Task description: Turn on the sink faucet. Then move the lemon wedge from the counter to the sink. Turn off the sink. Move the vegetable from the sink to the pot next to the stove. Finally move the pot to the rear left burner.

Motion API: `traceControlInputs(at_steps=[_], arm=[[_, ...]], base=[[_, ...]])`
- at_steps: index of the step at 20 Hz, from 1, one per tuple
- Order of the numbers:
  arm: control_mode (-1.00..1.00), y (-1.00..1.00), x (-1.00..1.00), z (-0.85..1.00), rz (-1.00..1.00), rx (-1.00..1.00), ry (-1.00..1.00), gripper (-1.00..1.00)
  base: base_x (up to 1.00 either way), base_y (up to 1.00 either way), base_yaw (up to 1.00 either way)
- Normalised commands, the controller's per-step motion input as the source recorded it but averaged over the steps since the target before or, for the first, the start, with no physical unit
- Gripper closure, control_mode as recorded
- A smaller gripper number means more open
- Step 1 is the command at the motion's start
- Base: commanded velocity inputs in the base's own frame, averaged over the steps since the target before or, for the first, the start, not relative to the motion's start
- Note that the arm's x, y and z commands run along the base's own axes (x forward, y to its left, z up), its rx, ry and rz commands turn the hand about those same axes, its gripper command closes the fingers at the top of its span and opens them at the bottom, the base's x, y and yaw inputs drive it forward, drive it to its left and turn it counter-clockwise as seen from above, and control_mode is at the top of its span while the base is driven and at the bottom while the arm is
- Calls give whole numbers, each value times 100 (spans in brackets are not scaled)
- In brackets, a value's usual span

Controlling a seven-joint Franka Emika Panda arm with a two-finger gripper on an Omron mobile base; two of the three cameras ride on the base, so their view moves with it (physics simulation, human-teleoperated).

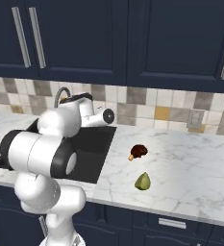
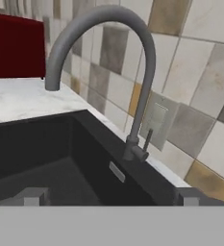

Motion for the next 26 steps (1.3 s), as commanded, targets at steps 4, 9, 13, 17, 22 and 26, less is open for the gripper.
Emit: traceControlInputs(at_steps=[4, 9, 13, 17, 22, 26], arm=[[-100, 3, 21, -6, 6, 0, -1, -100], [-100, 8, 29, -12, 6, 0, 0, -100], [-100, 21, 40, -23, 6, 0, 0, -100], [-100, 18, 35, -22, 5, 0, 0, -100], [-100, 9, 39, -19, 3, 0, 0, -100], [-100, 3, 37, -12, 3, 0, 0, -100]], base=[[0, 0, 0], [0, 0, 0], [0, 0, 0], [0, 0, 0], [0, 0, 0], [0, 0, 0]])
